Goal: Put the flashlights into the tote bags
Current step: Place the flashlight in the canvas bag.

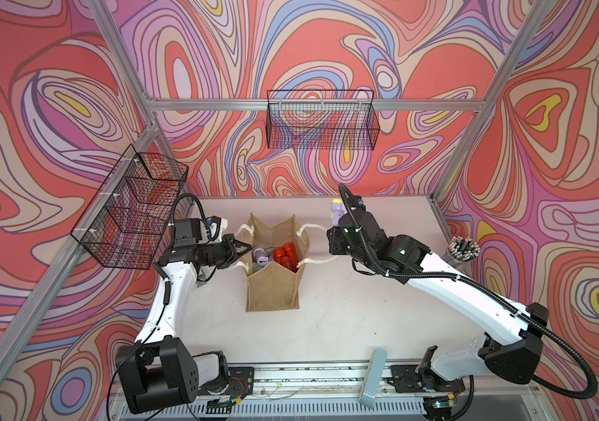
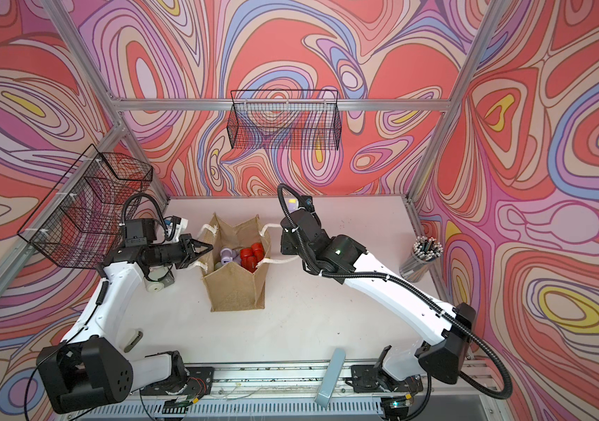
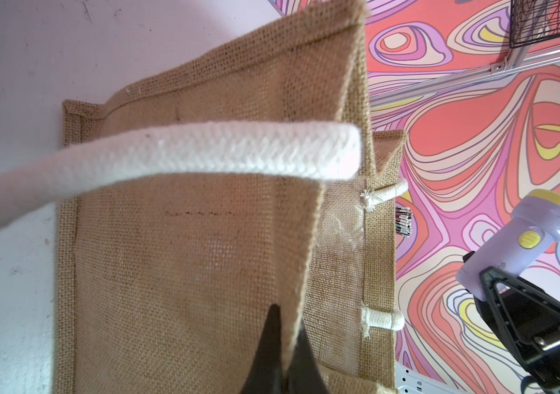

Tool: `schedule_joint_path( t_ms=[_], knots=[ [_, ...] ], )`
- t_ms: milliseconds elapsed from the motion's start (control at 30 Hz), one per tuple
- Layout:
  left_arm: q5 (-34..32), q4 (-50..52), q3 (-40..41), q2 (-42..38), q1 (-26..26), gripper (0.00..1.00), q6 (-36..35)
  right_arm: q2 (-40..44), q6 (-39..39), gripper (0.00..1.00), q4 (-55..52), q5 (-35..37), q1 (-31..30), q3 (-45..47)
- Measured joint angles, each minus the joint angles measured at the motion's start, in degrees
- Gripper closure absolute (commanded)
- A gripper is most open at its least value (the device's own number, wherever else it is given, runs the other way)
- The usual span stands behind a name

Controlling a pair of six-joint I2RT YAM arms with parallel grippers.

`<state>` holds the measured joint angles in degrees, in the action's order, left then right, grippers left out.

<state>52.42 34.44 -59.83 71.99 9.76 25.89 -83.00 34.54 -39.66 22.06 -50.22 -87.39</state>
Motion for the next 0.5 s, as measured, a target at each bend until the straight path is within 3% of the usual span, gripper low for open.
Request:
schedule_joint_path(
  t_ms=[500],
  knots=[
    [0.7, 0.0, 0.0, 0.0, 0.0, 1.0, 0.3, -16.5, -5.9, 0.82, 8.3, -9.8, -4.2, -14.8]
  ],
)
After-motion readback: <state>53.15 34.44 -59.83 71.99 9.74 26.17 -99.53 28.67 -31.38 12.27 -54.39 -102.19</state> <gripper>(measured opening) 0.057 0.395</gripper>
